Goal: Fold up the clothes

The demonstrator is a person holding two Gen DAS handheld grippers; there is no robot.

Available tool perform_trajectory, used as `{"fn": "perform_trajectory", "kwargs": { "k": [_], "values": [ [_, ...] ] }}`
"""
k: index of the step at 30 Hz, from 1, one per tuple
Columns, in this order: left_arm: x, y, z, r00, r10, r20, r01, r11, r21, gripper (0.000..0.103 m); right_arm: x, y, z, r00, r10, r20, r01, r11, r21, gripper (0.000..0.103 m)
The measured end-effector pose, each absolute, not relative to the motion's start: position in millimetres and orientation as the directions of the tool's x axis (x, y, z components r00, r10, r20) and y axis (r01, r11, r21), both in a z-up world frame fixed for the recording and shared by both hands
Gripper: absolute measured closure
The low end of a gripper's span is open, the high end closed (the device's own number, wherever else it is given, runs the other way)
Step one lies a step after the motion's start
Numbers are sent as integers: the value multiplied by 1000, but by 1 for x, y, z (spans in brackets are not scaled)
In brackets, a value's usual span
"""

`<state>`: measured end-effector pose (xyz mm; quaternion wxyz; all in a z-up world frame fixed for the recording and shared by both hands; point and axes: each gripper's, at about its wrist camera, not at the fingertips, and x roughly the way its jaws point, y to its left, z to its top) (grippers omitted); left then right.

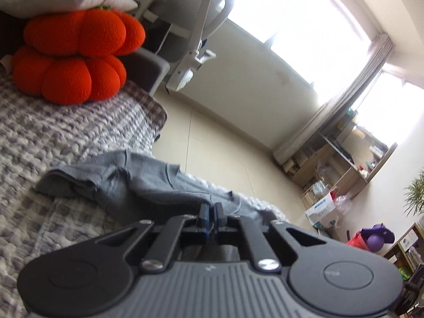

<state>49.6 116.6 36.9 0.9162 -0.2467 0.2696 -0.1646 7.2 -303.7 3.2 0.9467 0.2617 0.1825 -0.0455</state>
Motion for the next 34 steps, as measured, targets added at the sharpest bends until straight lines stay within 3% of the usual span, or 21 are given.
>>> {"fn": "perform_trajectory", "kwargs": {
  "k": [13, 26, 30, 31, 33, 34],
  "values": [
    [-13, 162, 59, 781, -441, -442, 155, 822, -548, 101, -45, -301, 24, 901, 175, -396, 53, 863, 502, 95],
    [-49, 187, 20, 669, -398, -628, 118, 891, -439, 100, -62, -290, 10, 805, 262, -532, -28, 913, 408, 95],
    [-49, 188, 3, 647, -382, -660, 105, 902, -419, 99, -67, -288, -3, 770, 261, -582, -45, 932, 359, 89],
    [-48, 189, 1, 645, -377, -665, 105, 906, -411, 95, -67, -286, -5, 760, 255, -598, -49, 939, 339, 89],
    [-48, 189, -2, 644, -367, -672, 112, 913, -392, 73, -66, -284, -9, 745, 236, -624, -48, 952, 303, 87],
    [-47, 189, -2, 647, -360, -672, 114, 917, -382, 67, -65, -283, -11, 740, 227, -633, -46, 956, 289, 80]
  ]
}}
